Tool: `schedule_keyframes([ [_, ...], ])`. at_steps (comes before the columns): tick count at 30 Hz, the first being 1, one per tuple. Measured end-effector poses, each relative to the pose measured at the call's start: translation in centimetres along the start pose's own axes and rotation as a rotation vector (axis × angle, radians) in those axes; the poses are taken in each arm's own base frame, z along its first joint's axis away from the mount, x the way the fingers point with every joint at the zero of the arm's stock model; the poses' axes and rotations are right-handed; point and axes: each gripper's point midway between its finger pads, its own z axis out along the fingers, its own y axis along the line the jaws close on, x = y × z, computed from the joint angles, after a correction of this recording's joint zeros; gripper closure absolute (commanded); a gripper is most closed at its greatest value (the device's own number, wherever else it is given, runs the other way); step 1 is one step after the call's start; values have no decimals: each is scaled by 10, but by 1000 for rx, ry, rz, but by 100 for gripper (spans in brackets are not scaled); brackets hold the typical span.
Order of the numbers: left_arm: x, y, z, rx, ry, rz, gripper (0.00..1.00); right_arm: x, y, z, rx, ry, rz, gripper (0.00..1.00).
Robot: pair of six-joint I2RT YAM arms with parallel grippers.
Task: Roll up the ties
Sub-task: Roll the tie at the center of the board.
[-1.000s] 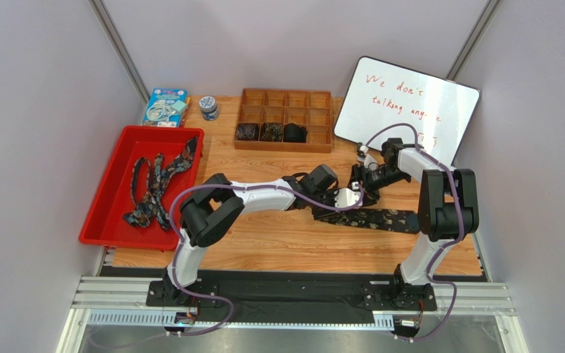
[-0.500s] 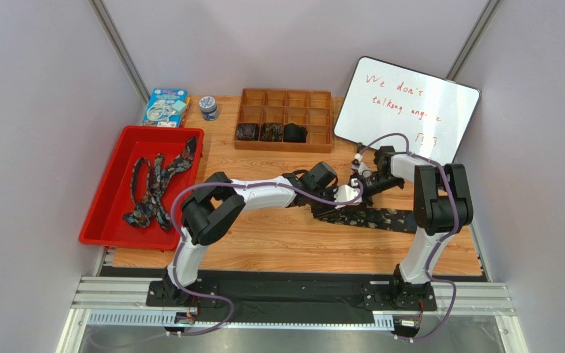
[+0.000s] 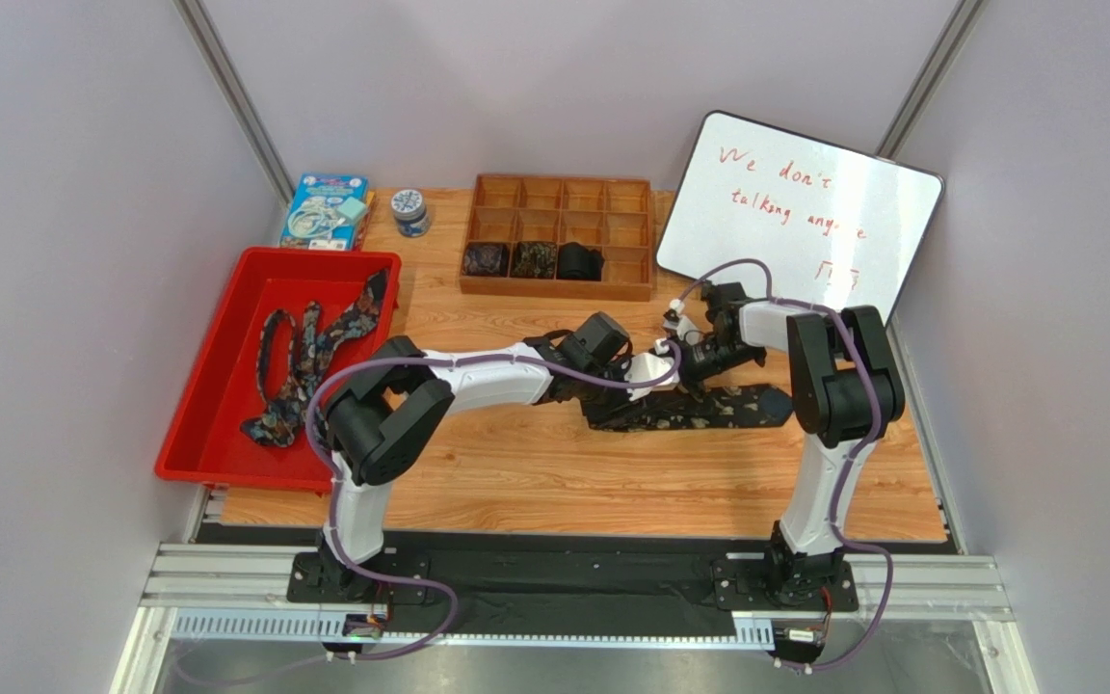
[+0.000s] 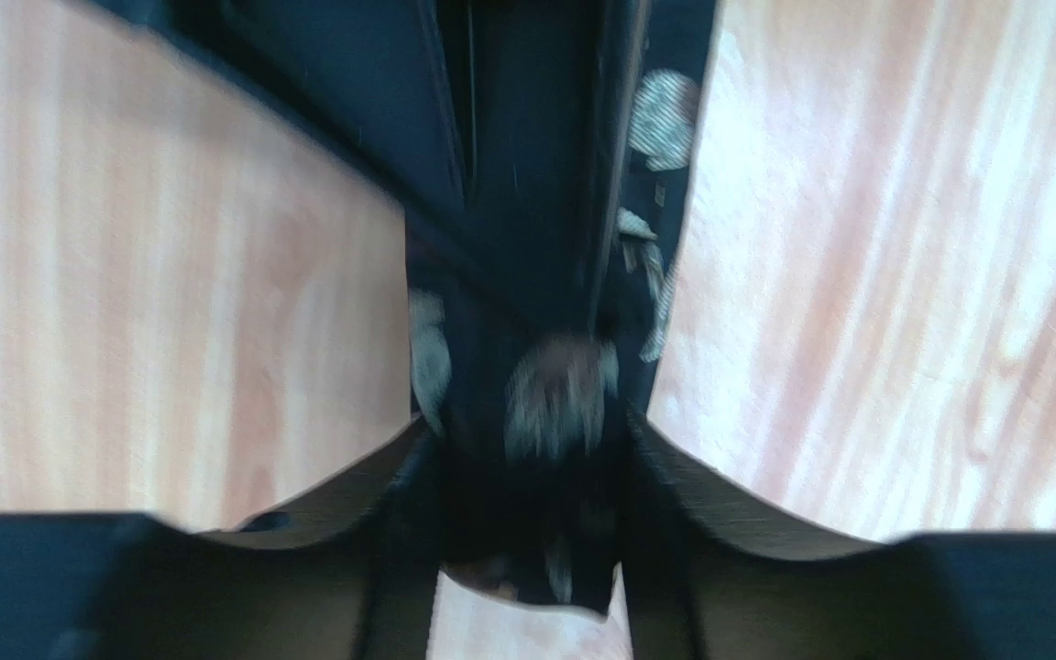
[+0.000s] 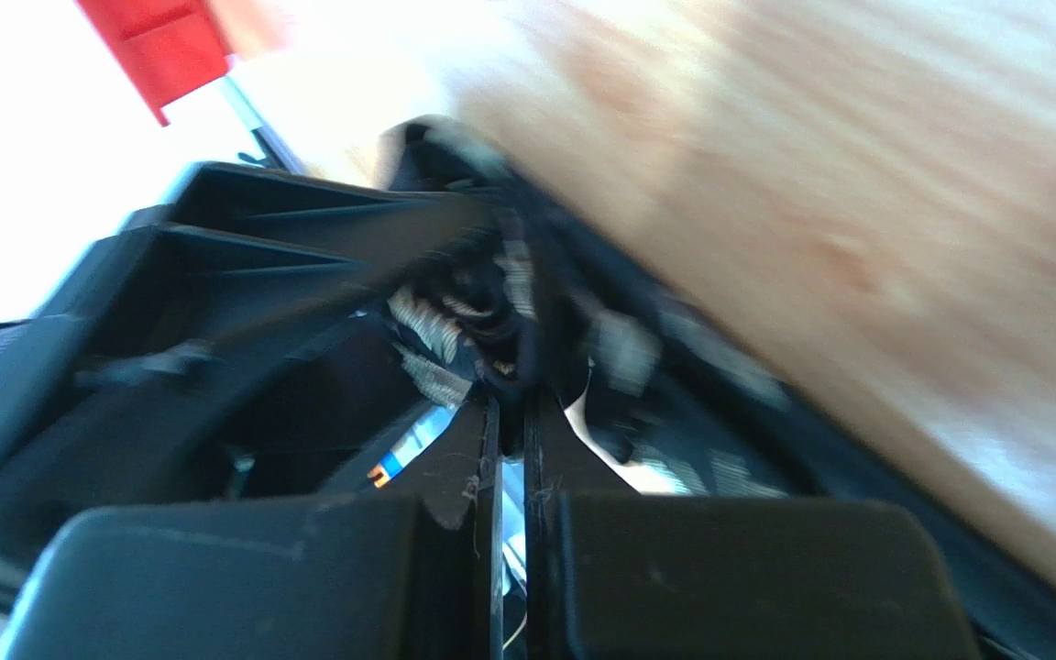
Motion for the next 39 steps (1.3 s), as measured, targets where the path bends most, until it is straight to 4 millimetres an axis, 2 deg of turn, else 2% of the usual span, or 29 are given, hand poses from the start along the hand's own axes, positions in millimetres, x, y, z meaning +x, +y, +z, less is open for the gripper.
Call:
schedule_keyframes([
  [3, 6, -6, -6, 21, 13, -7, 37, 4, -12, 4, 19, 5, 27, 100],
  [9, 21, -15, -24, 37, 50, -30, 25, 5, -17, 4, 27, 4, 41, 100],
  [10, 22, -16, -28, 38, 50, -31, 22, 5, -18, 4, 30, 3, 43, 100],
  [15, 12, -15, -48, 17, 4, -35, 19, 6, -21, 5, 28, 10, 69, 100],
  [16, 8, -15, -49, 17, -10, -35, 13, 6, -21, 5, 26, 12, 74, 100],
  [19, 4, -18, -47, 37, -32, -37, 7, 6, -22, 6, 15, 20, 89, 100],
  [24, -4, -16, -33, 46, -93, -28, 7, 6, -22, 6, 3, 34, 110, 100],
  [29, 1, -11, -11, 30, -128, -32, 17, 5, -21, 8, 24, 51, 108, 100],
  [32, 2, -9, -1, 25, -142, -37, 32, 6, -19, 11, 39, 64, 105, 100],
  [33, 0, -8, 0, 22, -151, -40, 42, 7, -18, 12, 42, 68, 104, 100],
  [35, -2, -7, 2, 22, -164, -44, 53, 7, -17, 14, 45, 74, 99, 100],
  [36, -2, -8, 2, 25, -164, -45, 65, 7, -17, 15, 46, 76, 98, 98],
  [38, 0, -9, 2, 35, -158, -42, 73, 7, -16, 15, 44, 76, 98, 90],
  [39, 0, -9, 2, 37, -151, -38, 79, 7, -15, 14, 43, 75, 96, 80],
])
